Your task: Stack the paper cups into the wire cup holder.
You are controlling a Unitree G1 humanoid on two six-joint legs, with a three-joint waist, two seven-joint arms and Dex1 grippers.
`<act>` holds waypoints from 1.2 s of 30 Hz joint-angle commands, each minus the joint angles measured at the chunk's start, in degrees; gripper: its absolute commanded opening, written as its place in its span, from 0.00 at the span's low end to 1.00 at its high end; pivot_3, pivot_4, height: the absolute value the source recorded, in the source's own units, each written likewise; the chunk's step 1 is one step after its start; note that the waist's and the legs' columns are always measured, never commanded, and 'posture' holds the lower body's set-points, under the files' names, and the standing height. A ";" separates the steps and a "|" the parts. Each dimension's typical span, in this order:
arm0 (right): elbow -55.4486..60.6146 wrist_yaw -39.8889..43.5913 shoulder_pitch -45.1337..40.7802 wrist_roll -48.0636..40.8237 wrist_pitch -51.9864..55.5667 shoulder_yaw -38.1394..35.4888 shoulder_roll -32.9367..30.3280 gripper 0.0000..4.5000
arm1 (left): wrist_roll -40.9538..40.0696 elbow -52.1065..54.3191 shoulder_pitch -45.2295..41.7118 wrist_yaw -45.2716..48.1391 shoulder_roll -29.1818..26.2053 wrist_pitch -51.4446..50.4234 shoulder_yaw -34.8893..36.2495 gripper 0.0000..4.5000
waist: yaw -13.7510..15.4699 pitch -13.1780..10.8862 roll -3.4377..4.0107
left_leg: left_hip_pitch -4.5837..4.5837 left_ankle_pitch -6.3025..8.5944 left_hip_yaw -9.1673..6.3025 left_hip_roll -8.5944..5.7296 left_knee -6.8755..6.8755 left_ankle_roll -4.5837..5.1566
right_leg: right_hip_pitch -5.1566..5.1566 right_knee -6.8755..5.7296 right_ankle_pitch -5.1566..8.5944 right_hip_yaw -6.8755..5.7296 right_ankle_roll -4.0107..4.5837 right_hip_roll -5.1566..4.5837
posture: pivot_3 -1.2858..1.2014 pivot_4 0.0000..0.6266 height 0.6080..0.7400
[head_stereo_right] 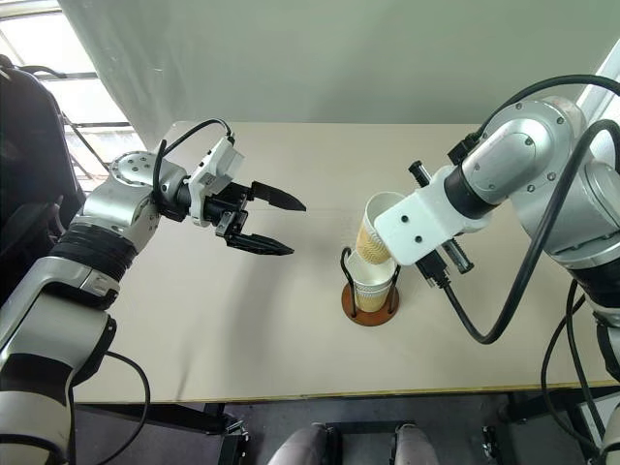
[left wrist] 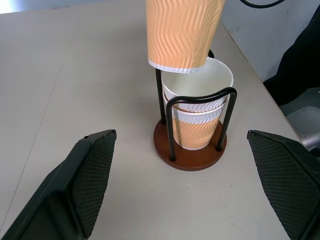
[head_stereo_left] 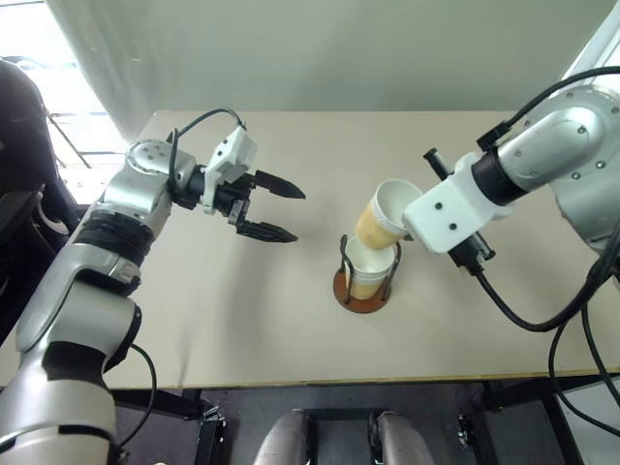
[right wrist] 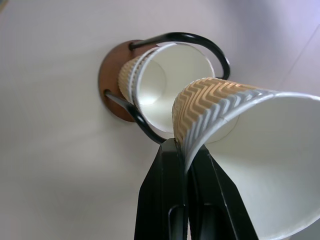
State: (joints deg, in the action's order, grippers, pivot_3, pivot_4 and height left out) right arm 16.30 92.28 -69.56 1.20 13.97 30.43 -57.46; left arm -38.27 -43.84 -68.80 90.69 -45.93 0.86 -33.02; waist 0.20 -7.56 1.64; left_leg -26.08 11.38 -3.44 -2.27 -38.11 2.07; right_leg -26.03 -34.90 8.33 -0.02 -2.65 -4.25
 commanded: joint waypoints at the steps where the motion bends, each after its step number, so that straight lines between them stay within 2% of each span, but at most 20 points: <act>1: 2.57 0.22 0.52 -1.28 0.96 -1.09 -1.29 0.00 | 0.05 -0.03 -2.26 1.81 -0.58 0.49 0.51 1.00 | -0.01 0.00 0.00 | 0.00 0.00 0.00 0.00 0.00 0.00 | 0.00 0.00 0.00 0.00 0.00 0.01 | 0.52 0.24 1.00; 17: 1.96 0.22 2.88 1.55 -0.23 0.07 0.92 0.00 | 0.01 0.31 -1.84 1.81 -1.05 0.26 0.56 1.00 | -0.02 0.00 0.00 | 0.00 0.00 0.00 0.00 -0.01 0.05 | 0.00 -0.01 0.00 0.01 0.00 0.00 | 0.52 0.24 1.00; 20: 0.33 0.22 2.24 3.15 -0.81 0.27 2.95 0.13 | -0.06 0.78 -1.38 1.81 -1.39 0.32 0.80 1.00 | -0.08 0.00 0.00 | 0.02 0.03 0.00 0.00 -0.02 0.10 | 0.00 -0.02 -0.01 0.01 0.00 0.00 | 0.52 0.24 1.00; 30: -0.60 0.22 2.76 2.49 1.53 -0.96 4.89 0.92 | -0.10 1.28 -0.99 1.81 -1.77 0.08 0.72 1.00 | 0.01 0.00 0.00 | 0.00 0.01 0.00 -0.02 -0.03 0.09 | 0.00 0.00 -0.01 0.00 0.00 0.00 | 0.52 0.24 1.00; 36: -3.74 -2.29 2.56 -3.07 12.31 -9.29 4.64 0.92 | 2.35 -1.35 -2.50 1.81 -0.35 -2.65 3.11 1.00 | 0.05 0.00 0.00 | -0.01 -0.06 0.00 -0.01 -0.03 -0.03 | 0.00 -0.01 -0.01 0.01 0.01 0.00 | 0.52 0.24 1.00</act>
State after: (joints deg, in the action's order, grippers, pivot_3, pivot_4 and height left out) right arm 13.62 91.56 -65.87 -0.44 23.57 26.40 -52.30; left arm -37.20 -44.29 -69.49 90.72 -46.34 -1.23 -32.37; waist 0.25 -7.56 1.63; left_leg -26.08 11.29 -3.44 -2.28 -38.14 2.00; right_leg -26.02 -34.91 8.32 -0.01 -2.64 -4.25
